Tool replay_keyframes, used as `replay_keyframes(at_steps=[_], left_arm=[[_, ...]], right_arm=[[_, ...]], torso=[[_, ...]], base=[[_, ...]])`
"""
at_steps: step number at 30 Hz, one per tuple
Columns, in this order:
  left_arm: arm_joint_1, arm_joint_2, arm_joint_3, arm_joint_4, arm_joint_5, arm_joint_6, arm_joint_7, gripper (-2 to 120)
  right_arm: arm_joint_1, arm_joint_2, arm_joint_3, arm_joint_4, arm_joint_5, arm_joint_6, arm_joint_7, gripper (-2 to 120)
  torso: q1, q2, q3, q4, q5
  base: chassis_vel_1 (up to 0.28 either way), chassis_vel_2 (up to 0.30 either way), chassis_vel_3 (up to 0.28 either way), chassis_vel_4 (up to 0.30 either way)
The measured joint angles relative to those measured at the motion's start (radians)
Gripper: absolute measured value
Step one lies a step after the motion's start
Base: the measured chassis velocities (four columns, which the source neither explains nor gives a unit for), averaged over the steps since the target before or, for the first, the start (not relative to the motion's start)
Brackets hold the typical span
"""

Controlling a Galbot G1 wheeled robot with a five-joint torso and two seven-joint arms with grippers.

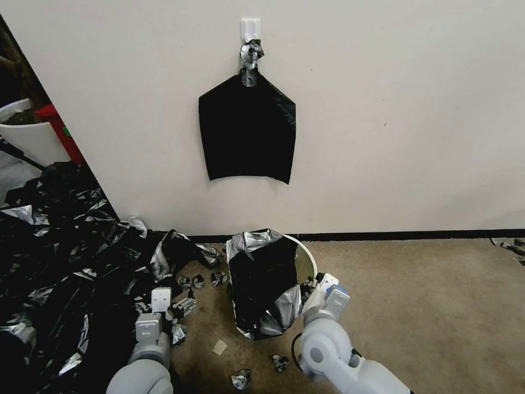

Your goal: Place a trash bag onto the trash bin.

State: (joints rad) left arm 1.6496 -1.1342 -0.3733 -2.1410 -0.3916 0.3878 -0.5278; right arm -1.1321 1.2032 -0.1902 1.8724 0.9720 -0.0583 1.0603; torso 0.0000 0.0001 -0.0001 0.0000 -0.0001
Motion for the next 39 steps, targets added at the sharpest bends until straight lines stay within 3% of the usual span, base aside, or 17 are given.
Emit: replay_keyframes(at_steps=[13,18,19,22,24,25,28,30,33,36,39], left_arm=[[0.013,-0.005,-0.009,-0.015,0.004,-0.004,-0.002,100],[0.011,-0.008,-0.009,-0.014,0.005,-0.006,-0.002,100],[0.011,-0.008,-0.009,-0.014,0.005,-0.006,-0.002,100],[0.009,-0.012,-0.005,-0.013,0.009,-0.006,-0.002,100],[0.009,-0.013,-0.005,-0.013,0.010,-0.007,-0.002,100],[0.008,-0.014,-0.005,-0.015,0.012,-0.007,-0.002,100],[0.009,-0.014,-0.007,-0.016,0.013,-0.006,-0.002,100],[0.009,-0.014,-0.012,-0.017,0.013,-0.007,-0.003,100],[0.007,-0.013,-0.018,-0.017,0.012,-0.007,-0.003,100],[-0.002,-0.011,-0.024,-0.017,0.008,-0.016,-0.003,100],[-0.039,-0.004,-0.040,-0.005,-0.022,-0.050,0.018,100]], right_arm=[[-0.023,-0.025,0.010,0.119,-0.160,-0.084,-0.001,57],[-0.036,-0.083,0.043,0.185,-0.198,-0.066,-0.098,76],[-0.036,-0.083,0.043,0.185,-0.198,-0.066,-0.098,76],[-0.010,-0.100,0.056,0.209,-0.157,-0.069,-0.132,92],[-0.003,-0.100,0.058,0.212,-0.137,-0.075,-0.133,93],[0.026,-0.099,0.067,0.221,-0.044,-0.104,-0.134,99],[0.048,-0.099,0.070,0.225,0.042,-0.139,-0.134,100],[0.085,-0.098,0.064,0.214,0.130,-0.218,-0.139,100],[0.111,-0.092,0.050,0.184,0.145,-0.284,-0.151,100],[0.129,-0.083,0.039,0.162,0.147,-0.340,-0.157,95],[0.143,-0.069,0.024,0.139,0.147,-0.396,-0.163,81]], torso=[[0.000,0.000,0.000,0.0002,0.0002],[0.000,0.000,0.000,0.0000,0.0001],[0.000,0.000,0.000,0.0000,0.0001],[0.000,0.000,0.000,0.0000,0.0001],[0.000,0.000,0.000,0.0000,0.0001],[0.000,0.000,0.000,0.0001,0.0001],[0.000,0.000,0.000,0.0000,0.0001],[0.000,0.000,0.000,0.0002,0.0000],[0.000,0.000,0.000,0.0001,0.0002],[0.000,0.000,0.000,0.0001,0.0000],[0.000,0.000,0.000,0.0001,0.0000]], base=[[0.000,0.000,0.000,0.000],[0.000,0.000,0.000,0.000],[0.000,0.000,0.000,0.000],[0.000,0.000,0.000,0.000],[0.000,0.000,0.000,0.000],[0.000,0.000,0.000,0.000],[0.000,0.000,0.000,0.000],[0.000,0.000,0.000,0.000],[0.000,0.000,0.000,0.000],[0.000,0.000,0.000,0.000],[0.000,0.000,0.000,0.000]])
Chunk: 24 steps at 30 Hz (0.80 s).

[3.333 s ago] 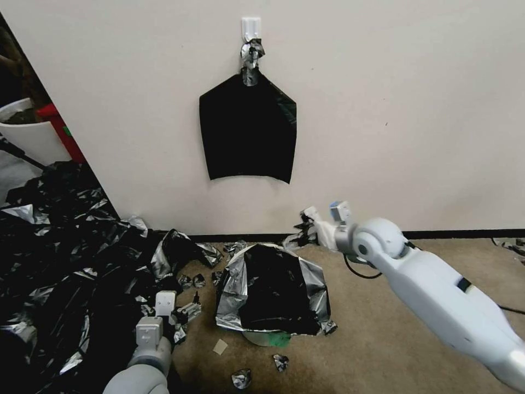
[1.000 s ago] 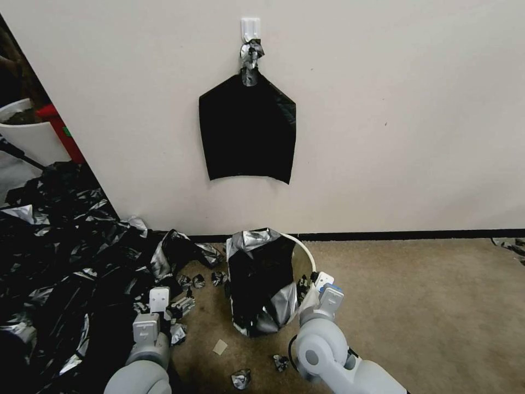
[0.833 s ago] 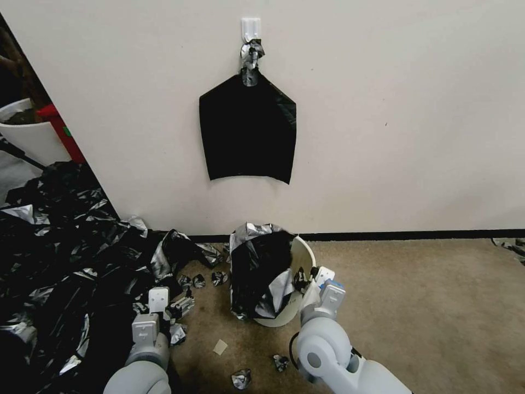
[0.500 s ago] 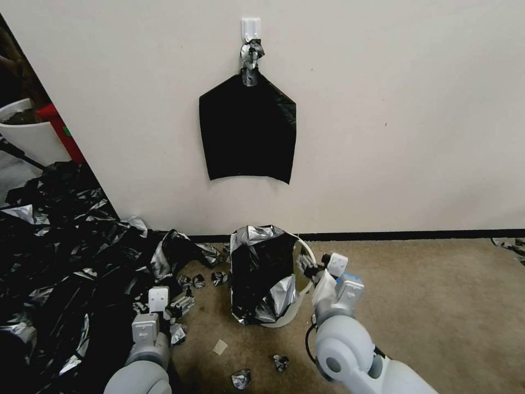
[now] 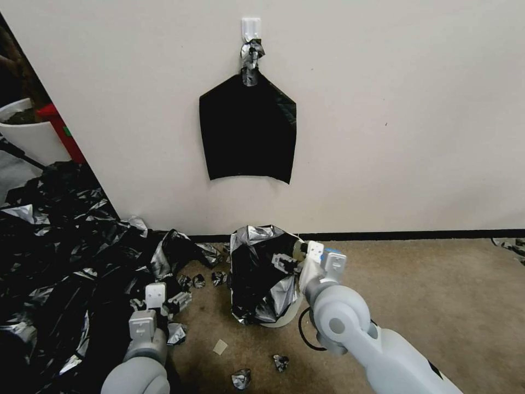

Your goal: Place a trash bag onto the trash bin.

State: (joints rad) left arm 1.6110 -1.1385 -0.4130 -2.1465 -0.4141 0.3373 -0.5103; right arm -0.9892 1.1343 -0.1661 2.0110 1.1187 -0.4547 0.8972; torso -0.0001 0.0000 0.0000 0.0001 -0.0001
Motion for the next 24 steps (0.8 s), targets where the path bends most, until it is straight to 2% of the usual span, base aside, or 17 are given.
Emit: replay_keyframes(at_steps=[1,3,4,6,9,12,13,16,18,21,24], left_arm=[[0.000,0.000,0.000,0.000,0.000,0.000,0.000,100],[-0.038,0.007,-0.011,0.019,-0.046,-0.040,0.061,100],[-0.038,0.007,-0.011,0.019,-0.046,-0.040,0.061,100],[-0.075,0.013,-0.011,0.045,-0.111,-0.091,0.143,100],[-0.090,0.016,-0.005,0.055,-0.142,-0.104,0.174,100],[-0.148,0.021,0.031,0.082,-0.223,-0.110,0.242,100],[-0.148,0.021,0.031,0.082,-0.223,-0.110,0.242,100],[-0.210,0.022,0.073,0.105,-0.251,-0.065,0.283,100],[-0.229,0.021,0.088,0.109,-0.258,-0.040,0.287,100],[-0.277,0.013,0.137,0.128,-0.255,0.021,0.290,100],[-0.305,0.006,0.178,0.150,-0.224,0.042,0.289,100]], right_arm=[[0.000,0.000,0.000,0.000,0.000,0.000,0.000,81],[0.003,0.007,-0.006,-0.016,-0.009,-0.009,-0.001,71],[0.003,0.007,-0.006,-0.016,-0.009,-0.009,-0.001,71],[0.003,0.011,-0.009,-0.033,-0.041,0.007,-0.023,61],[0.001,0.012,-0.009,-0.040,-0.060,0.023,-0.040,53],[-0.011,0.013,-0.012,-0.061,-0.123,0.092,-0.094,37],[-0.011,0.013,-0.012,-0.061,-0.123,0.092,-0.094,37],[-0.026,0.013,-0.011,-0.063,-0.143,0.114,-0.115,24],[-0.031,0.012,-0.010,-0.063,-0.150,0.124,-0.125,21],[-0.044,0.012,-0.008,-0.062,-0.172,0.179,-0.172,7],[-0.055,0.014,-0.008,-0.057,-0.182,0.219,-0.203,0]], torso=[[0.000,0.000,0.000,0.0000,0.0000],[0.000,0.000,0.000,-0.0001,0.0000],[0.000,0.000,0.000,-0.0001,0.0000],[0.000,0.000,0.000,0.0000,0.0000],[0.000,0.000,0.000,0.0000,0.0000],[0.000,0.000,0.000,-0.0002,0.0001],[0.000,0.000,0.000,-0.0002,0.0001],[0.000,0.000,0.000,-0.0002,0.0001],[0.000,0.000,0.000,-0.0002,0.0001],[0.000,0.000,0.000,-0.0001,0.0002],[0.000,0.000,0.000,-0.0002,0.0002]], base=[[0.000,0.000,0.000,0.000],[0.000,0.000,0.000,0.000],[0.000,0.000,0.000,0.000],[0.000,0.000,0.000,0.000],[0.000,0.000,0.000,0.000],[0.000,0.000,0.000,0.000],[0.000,0.000,0.000,0.000],[0.000,0.000,0.000,0.000],[0.000,0.000,0.000,0.000],[0.000,0.000,0.000,0.000],[0.000,0.000,0.000,0.000]])
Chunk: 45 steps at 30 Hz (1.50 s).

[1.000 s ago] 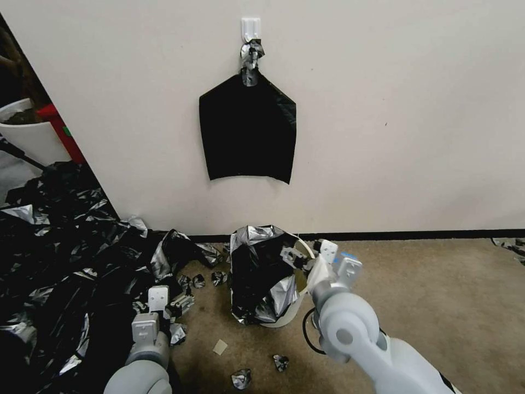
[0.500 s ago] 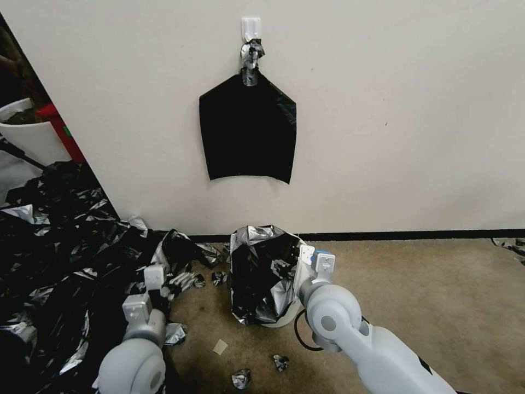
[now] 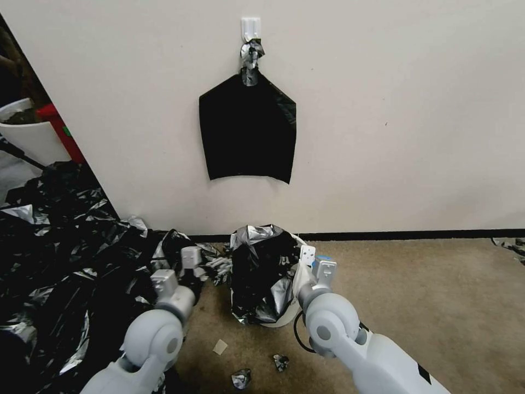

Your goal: Place a trash bag onto the trash bin.

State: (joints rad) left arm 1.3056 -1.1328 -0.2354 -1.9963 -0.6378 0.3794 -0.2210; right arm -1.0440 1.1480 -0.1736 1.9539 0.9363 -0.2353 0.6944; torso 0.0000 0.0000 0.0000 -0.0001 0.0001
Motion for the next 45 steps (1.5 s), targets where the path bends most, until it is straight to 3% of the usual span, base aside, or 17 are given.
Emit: replay_keyframes(at_steps=[3,6,10,21,23,27,28,31,33,37,45], left_arm=[[-0.021,-0.006,0.035,0.018,0.035,0.010,-0.001,100],[-0.058,-0.029,0.105,0.068,0.137,0.024,-0.004,100],[-0.074,-0.051,0.129,0.099,0.162,0.047,-0.026,100],[-0.120,-0.128,0.171,0.211,0.223,0.096,-0.091,69],[-0.122,-0.130,0.171,0.214,0.227,0.101,-0.093,66],[-0.124,-0.134,0.171,0.219,0.240,0.152,-0.112,46],[-0.124,-0.134,0.171,0.219,0.240,0.152,-0.112,46],[-0.120,-0.121,0.164,0.204,0.251,0.202,-0.135,31],[-0.114,-0.113,0.159,0.197,0.254,0.211,-0.135,27],[-0.098,-0.080,0.137,0.172,0.254,0.219,-0.098,16],[-0.045,0.026,0.035,0.070,0.297,0.212,0.090,7]], right_arm=[[-0.009,0.001,0.000,0.007,-0.008,0.026,-0.024,0],[-0.022,0.008,-0.002,0.013,-0.022,0.049,-0.053,0],[-0.028,0.017,-0.004,0.013,-0.033,0.050,-0.056,0],[-0.048,0.020,-0.002,0.040,-0.049,0.046,-0.056,0],[-0.049,0.018,-0.001,0.044,-0.050,0.045,-0.056,0],[-0.050,0.011,-0.001,0.050,-0.074,0.045,-0.055,0],[-0.050,0.011,-0.001,0.050,-0.074,0.045,-0.055,0],[-0.046,0.010,-0.001,0.019,-0.136,0.057,-0.056,0],[-0.044,0.008,-0.001,0.002,-0.167,0.066,-0.061,0],[-0.043,0.001,0.002,-0.033,-0.245,0.091,-0.089,0],[-0.028,-0.019,0.062,-0.075,-0.369,0.157,-0.173,0]], torso=[[0.000,0.000,0.000,-0.0001,0.0000],[0.000,0.000,0.000,0.0000,0.0000],[0.000,0.000,0.000,0.0002,0.0001],[0.000,0.000,0.000,0.0003,0.0004],[0.000,0.000,0.000,0.0004,0.0005],[0.000,0.000,0.000,0.0005,0.0006],[0.000,0.000,0.000,0.0005,0.0006],[0.000,0.000,0.000,0.0003,0.0000],[0.000,0.000,0.000,0.0002,-0.0002],[0.000,0.000,0.000,-0.0001,-0.0006],[0.000,0.000,0.000,-0.0001,-0.0003]], base=[[0.000,0.000,0.000,0.000],[0.000,0.000,0.000,0.000],[0.000,0.000,0.000,0.000],[0.000,0.000,0.000,0.000],[0.000,0.000,0.000,0.000],[0.000,0.000,0.000,0.000],[0.000,0.000,0.000,0.000],[0.000,0.000,0.000,0.000],[0.000,0.000,0.000,0.000],[0.000,0.000,0.000,0.000],[0.000,0.000,0.000,0.000]])
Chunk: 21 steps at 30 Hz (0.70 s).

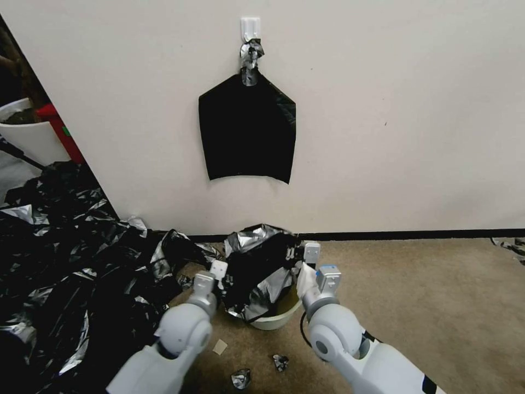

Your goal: Place a trash bag onto the trash bin.

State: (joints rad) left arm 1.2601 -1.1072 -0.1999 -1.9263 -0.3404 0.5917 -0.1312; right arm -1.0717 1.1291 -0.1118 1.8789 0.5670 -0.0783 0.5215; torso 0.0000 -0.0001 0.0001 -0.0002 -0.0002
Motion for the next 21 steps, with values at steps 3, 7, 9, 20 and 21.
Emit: replay_keyframes(at_steps=[3,7,9,20,21], left_arm=[[0.020,0.030,-0.034,-0.028,0.032,-0.021,0.080,5],[0.038,0.051,-0.074,-0.045,0.060,-0.059,0.163,5],[0.043,0.055,-0.096,-0.051,0.063,-0.085,0.193,4],[0.042,-0.005,-0.219,-0.071,-0.133,-0.248,0.242,4],[0.042,-0.005,-0.219,-0.071,-0.133,-0.248,0.242,4]], right_arm=[[0.010,-0.011,0.024,-0.013,-0.006,0.008,-0.021,0],[0.018,-0.027,0.050,-0.027,-0.003,-0.009,-0.035,0],[0.018,-0.039,0.065,-0.033,0.016,-0.044,-0.036,0],[-0.104,-0.103,0.111,0.067,0.454,-0.317,0.005,0],[-0.104,-0.103,0.111,0.067,0.454,-0.317,0.005,0]], torso=[[0.000,0.000,0.000,0.0001,0.0002],[0.000,0.000,0.000,0.0003,0.0003],[0.000,0.000,0.000,0.0003,0.0003],[0.000,0.000,0.000,0.0000,0.0003],[0.000,0.000,0.000,0.0000,0.0003]], base=[[0.000,0.000,0.000,0.000],[0.000,0.000,0.000,0.000],[0.000,0.000,0.000,0.000],[0.000,0.000,0.000,0.000],[0.000,0.000,0.000,0.000]])
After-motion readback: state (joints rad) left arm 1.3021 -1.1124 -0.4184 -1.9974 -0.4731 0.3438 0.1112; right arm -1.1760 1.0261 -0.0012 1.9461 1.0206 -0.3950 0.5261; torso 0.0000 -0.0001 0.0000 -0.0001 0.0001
